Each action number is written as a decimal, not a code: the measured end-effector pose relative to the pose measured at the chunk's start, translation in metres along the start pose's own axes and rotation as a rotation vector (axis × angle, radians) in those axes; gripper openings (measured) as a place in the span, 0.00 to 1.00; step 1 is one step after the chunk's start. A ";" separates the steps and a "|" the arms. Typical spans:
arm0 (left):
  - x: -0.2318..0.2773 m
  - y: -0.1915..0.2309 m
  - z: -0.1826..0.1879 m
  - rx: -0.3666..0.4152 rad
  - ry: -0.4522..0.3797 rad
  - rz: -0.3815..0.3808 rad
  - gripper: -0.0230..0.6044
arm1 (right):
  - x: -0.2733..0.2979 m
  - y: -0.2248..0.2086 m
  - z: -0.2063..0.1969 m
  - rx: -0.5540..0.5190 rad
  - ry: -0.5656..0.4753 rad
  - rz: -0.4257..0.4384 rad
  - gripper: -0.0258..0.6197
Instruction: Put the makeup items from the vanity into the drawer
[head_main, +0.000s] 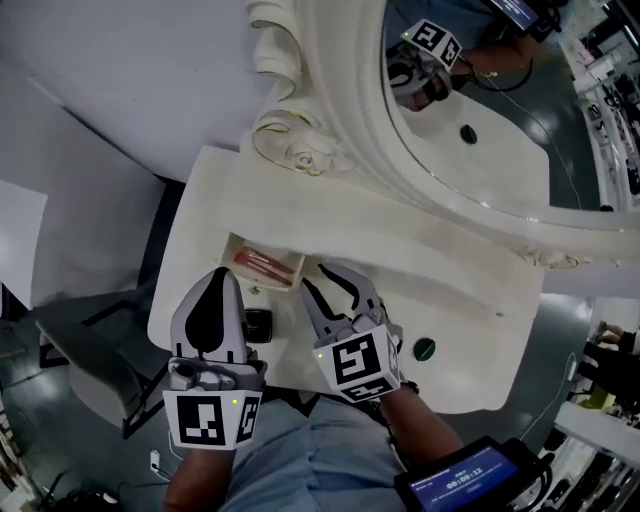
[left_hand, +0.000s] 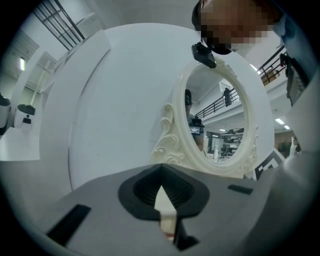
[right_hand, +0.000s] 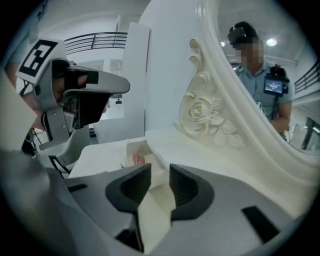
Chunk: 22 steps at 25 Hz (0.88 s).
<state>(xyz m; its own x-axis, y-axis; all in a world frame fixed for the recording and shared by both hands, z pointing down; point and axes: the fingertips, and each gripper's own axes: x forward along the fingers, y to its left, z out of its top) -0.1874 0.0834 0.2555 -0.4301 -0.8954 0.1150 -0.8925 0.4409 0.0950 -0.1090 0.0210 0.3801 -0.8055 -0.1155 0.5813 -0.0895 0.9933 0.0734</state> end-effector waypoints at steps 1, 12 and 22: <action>0.003 -0.013 0.000 0.003 0.001 -0.030 0.04 | -0.010 -0.009 -0.006 0.014 -0.001 -0.028 0.22; 0.009 -0.208 -0.036 0.064 0.112 -0.469 0.04 | -0.144 -0.066 -0.139 0.307 0.055 -0.332 0.22; -0.014 -0.291 -0.083 0.113 0.221 -0.574 0.04 | -0.178 -0.046 -0.230 0.436 0.125 -0.283 0.44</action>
<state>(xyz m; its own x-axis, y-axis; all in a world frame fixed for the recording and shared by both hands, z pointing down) 0.0896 -0.0278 0.3083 0.1501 -0.9483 0.2797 -0.9870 -0.1273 0.0983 0.1730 -0.0054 0.4598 -0.6412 -0.3525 0.6816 -0.5496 0.8309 -0.0873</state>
